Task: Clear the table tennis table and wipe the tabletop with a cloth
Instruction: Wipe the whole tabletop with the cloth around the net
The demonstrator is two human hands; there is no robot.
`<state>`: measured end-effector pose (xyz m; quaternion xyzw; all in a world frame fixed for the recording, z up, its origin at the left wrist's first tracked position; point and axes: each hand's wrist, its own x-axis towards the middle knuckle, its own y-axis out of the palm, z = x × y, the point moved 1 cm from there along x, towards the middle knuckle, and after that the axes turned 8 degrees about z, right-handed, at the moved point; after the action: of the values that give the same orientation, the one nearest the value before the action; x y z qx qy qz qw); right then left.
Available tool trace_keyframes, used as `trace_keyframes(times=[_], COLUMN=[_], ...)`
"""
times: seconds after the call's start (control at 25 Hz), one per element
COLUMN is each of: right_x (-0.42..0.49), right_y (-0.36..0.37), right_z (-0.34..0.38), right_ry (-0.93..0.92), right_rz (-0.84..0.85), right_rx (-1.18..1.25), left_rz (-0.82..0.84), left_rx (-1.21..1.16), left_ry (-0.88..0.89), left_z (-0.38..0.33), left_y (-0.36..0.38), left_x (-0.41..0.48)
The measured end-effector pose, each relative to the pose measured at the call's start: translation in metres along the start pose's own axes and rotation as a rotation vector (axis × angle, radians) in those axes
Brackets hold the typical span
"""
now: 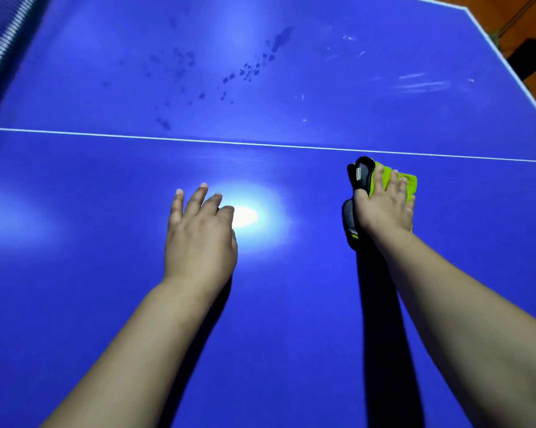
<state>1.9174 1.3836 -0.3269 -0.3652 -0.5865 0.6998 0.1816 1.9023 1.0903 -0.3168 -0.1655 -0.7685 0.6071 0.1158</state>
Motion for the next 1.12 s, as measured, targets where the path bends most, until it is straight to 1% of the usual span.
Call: trace_keyframes(times=[0.08, 0.2, 0.36, 0.56, 0.68, 0.8, 0.92, 1.12], right_x=[-0.025, -0.054, -0.089, -0.126, -0.157, -0.183, -0.193, -0.215], right_y=[0.008, 0.023, 0.040, 0.058, 0.075, 0.088, 0.093, 0.098], right_z=[0.027, 0.084, 0.187, 0.316, 0.390, 0.451, 0.476, 0.464], right_ry=[0.022, -0.013, -0.093, -0.172, -0.294, -0.440, -0.567, -0.809], right_rz=[0.007, -0.005, -0.001, 0.012, 0.018, 0.028, 0.037, 0.057], right_rx=[-0.034, -0.067, -0.067, -0.051, -0.077, -0.103, -0.146, -0.233], left_rz=[0.003, 0.004, -0.034, -0.061, -0.068, -0.056, -0.063, -0.043], left_rx=[-0.020, -0.027, 0.004, 0.069, 0.108, 0.134, 0.136, 0.105], left_ry=[-0.018, -0.037, -0.083, -0.196, -0.260, -0.310, -0.322, -0.313], left_z=[0.028, 0.070, 0.150, 0.252, 0.301, 0.331, 0.340, 0.326], left_y=[-0.010, -0.023, -0.046, -0.076, -0.087, -0.085, -0.075, -0.066], left_x=[-0.009, -0.022, -0.045, -0.081, -0.102, -0.121, -0.129, -0.133])
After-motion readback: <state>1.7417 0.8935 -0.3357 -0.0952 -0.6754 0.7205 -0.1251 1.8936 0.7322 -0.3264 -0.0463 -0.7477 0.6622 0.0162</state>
